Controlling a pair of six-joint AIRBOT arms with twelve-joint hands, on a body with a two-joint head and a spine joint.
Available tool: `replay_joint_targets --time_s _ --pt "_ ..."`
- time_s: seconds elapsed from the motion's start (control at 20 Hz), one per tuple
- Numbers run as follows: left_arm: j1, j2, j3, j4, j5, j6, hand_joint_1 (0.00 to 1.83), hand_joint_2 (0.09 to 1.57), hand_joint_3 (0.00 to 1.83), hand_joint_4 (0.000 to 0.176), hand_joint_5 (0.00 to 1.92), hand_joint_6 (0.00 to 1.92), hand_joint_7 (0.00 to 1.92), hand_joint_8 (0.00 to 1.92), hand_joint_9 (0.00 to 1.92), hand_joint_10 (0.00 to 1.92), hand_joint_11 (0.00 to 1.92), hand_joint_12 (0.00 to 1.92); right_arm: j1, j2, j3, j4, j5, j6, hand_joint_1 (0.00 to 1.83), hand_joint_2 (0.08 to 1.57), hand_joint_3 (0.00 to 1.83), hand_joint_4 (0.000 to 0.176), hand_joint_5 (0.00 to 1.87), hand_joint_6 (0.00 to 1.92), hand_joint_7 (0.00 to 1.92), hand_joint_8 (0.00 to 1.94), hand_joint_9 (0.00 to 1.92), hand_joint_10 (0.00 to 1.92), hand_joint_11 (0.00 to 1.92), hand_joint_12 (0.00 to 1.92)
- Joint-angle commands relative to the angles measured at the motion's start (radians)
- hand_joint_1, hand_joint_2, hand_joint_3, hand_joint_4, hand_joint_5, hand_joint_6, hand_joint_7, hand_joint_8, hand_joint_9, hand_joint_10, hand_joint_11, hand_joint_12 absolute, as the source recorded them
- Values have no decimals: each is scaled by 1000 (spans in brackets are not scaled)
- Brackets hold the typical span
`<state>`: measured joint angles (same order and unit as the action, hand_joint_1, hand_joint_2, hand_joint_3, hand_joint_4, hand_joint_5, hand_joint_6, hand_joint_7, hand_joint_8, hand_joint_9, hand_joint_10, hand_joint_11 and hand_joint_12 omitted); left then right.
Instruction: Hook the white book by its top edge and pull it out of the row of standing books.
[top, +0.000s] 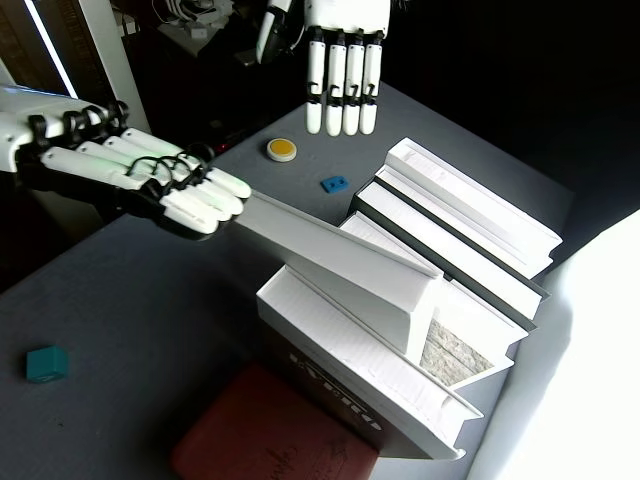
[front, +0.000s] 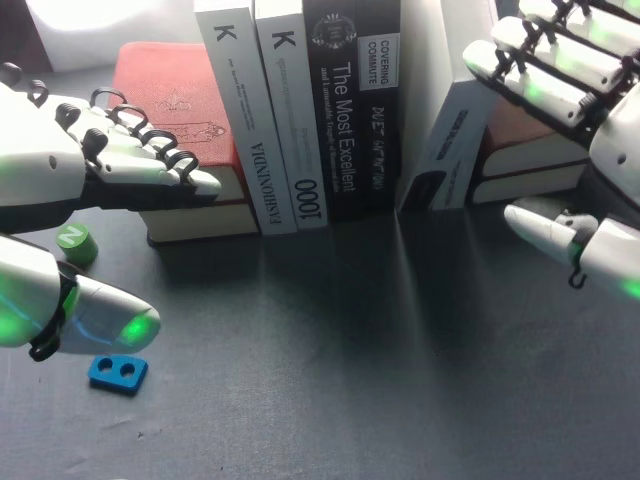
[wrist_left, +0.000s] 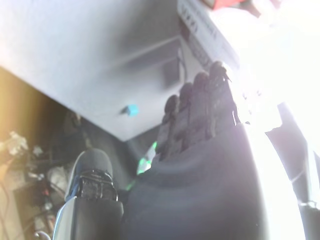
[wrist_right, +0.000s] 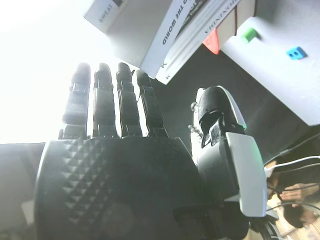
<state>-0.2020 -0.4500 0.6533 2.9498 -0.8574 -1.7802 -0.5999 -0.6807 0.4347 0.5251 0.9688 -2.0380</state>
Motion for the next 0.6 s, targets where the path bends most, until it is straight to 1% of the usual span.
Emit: replay_joint_targets --time_s 0.0,0.05,0.1,0.15,0.2,0.35,0.5,0.55 --pt "-15 3 2 -12 82 1 0 1253 3 0 20 1 2 0 0 0 0 0 4 4 -4 -23 84 -10 63 1341 0 0 206 6 192 5 138 6 0 263" --pt "-18 2 2 -12 82 1 0 1253 3 0 20 1 2 0 0 0 0 0 4 5 -6 -5 79 -18 63 1341 0 0 206 6 192 5 138 6 0 263" --pt "-20 2 2 -12 82 1 0 1249 1 0 29 5 8 3 0 0 0 0 4 6 -9 21 70 -30 52 1345 1 0 190 3 175 2 121 4 0 221" --pt "-21 2 1 -12 82 1 0 1245 0 0 30 5 11 4 0 0 0 0 2 6 -11 35 62 -38 56 1344 0 0 203 6 185 4 129 7 0 252" --pt "-22 2 1 -12 82 1 0 1246 0 0 32 5 14 5 0 0 0 0 -3 6 -14 39 61 -43 103 1339 0 0 226 8 208 5 146 9 0 309" --pt "-25 1 -5 -14 82 1 0 1246 0 0 34 5 21 6 0 0 0 0 -19 6 -22 39 61 -52 93 1340 0 0 223 2 215 2 161 9 0 347" --pt "-25 1 -11 -14 82 1 0 1243 0 0 36 5 26 7 0 0 0 0 -48 6 -37 39 60 -61 99 1338 0 0 211 0 204 0 154 4 0 336" --pt "-24 1 -12 -14 82 1 0 1244 0 0 36 4 23 4 0 0 0 0 -52 6 -41 39 59 -61 130 1332 0 0 234 4 231 5 178 10 0 390"
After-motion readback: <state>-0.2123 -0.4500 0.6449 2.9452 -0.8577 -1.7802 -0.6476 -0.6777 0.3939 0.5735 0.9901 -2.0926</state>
